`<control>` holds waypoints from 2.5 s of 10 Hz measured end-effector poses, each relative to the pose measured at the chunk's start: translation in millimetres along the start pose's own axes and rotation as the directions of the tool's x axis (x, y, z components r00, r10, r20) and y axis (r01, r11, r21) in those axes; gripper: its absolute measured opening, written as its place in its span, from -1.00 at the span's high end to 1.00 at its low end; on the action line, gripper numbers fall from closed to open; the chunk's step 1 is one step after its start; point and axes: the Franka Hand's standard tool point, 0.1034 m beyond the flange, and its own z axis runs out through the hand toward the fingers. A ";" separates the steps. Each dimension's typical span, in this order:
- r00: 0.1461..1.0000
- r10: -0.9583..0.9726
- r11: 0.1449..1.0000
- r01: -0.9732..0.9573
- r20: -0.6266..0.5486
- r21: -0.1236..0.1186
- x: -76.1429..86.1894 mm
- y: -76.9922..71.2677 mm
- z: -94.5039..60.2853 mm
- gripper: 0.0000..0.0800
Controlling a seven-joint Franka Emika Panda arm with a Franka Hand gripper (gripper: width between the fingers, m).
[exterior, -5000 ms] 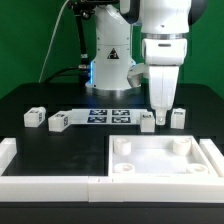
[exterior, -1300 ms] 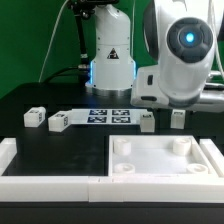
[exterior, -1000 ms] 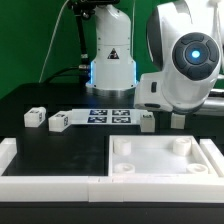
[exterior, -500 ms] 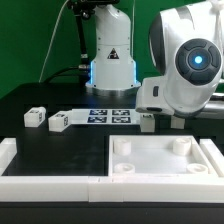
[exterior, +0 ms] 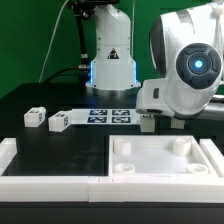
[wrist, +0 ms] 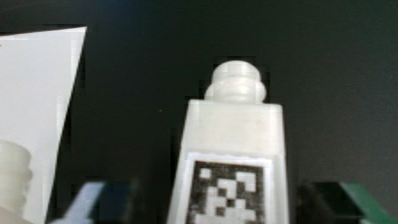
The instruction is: Assemble one leg
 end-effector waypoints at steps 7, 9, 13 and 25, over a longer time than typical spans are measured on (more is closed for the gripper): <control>1.000 -0.009 1.000 0.009 0.004 -0.002 -1.3 0.9 -1.9 0.28; 0.999 -0.032 0.999 0.032 0.000 0.002 -11.3 4.1 -21.1 0.27; 0.998 -0.040 0.999 0.041 -0.058 0.014 -19.2 5.3 -46.9 0.27; 0.569 -0.033 0.990 0.130 -0.822 0.050 -25.9 -4.2 -107.2 0.27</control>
Offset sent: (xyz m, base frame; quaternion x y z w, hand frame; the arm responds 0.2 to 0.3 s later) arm 0.0000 0.0000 0.0000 0.0000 0.0000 0.0000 1.0000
